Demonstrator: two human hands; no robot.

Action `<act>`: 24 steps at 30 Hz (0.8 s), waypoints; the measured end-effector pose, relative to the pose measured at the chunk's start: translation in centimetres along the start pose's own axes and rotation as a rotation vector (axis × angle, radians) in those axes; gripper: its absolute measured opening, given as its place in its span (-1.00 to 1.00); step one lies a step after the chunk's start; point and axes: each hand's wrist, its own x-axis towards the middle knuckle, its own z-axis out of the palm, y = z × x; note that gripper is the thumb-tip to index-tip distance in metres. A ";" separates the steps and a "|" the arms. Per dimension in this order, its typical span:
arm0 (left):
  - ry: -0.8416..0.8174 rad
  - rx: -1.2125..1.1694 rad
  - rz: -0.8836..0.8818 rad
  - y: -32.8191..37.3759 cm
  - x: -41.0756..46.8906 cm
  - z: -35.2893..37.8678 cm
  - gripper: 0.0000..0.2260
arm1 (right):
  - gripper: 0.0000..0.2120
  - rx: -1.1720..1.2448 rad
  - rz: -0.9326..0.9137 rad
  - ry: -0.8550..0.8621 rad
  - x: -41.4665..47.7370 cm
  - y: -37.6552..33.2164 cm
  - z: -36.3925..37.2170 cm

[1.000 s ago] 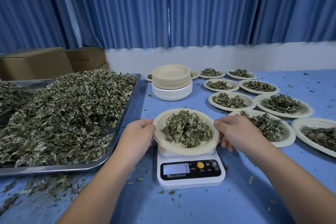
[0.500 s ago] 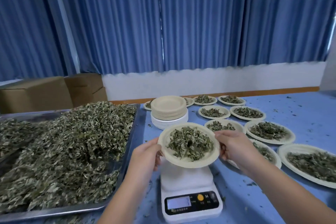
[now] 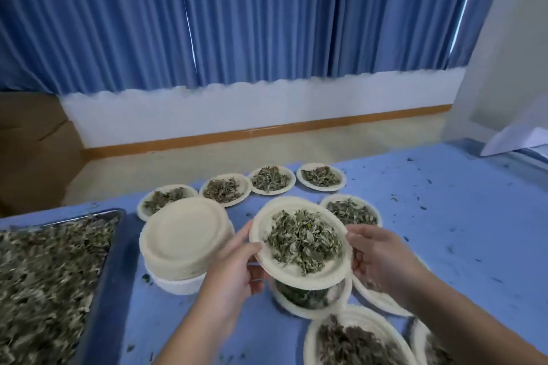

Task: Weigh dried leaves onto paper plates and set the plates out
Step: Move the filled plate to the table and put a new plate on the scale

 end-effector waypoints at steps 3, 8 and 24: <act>-0.018 -0.035 -0.138 2.8 1.5 3.4 -0.66 | -0.90 0.088 0.130 0.028 1.1 -2.8 -2.7; 0.005 -0.089 -0.275 6.7 4.6 8.8 -0.71 | -0.90 0.225 0.265 -0.038 3.2 -7.3 -7.3; 0.073 -0.048 -0.360 6.4 16.9 17.6 -0.81 | -0.74 0.517 0.405 0.540 22.9 -4.0 -16.6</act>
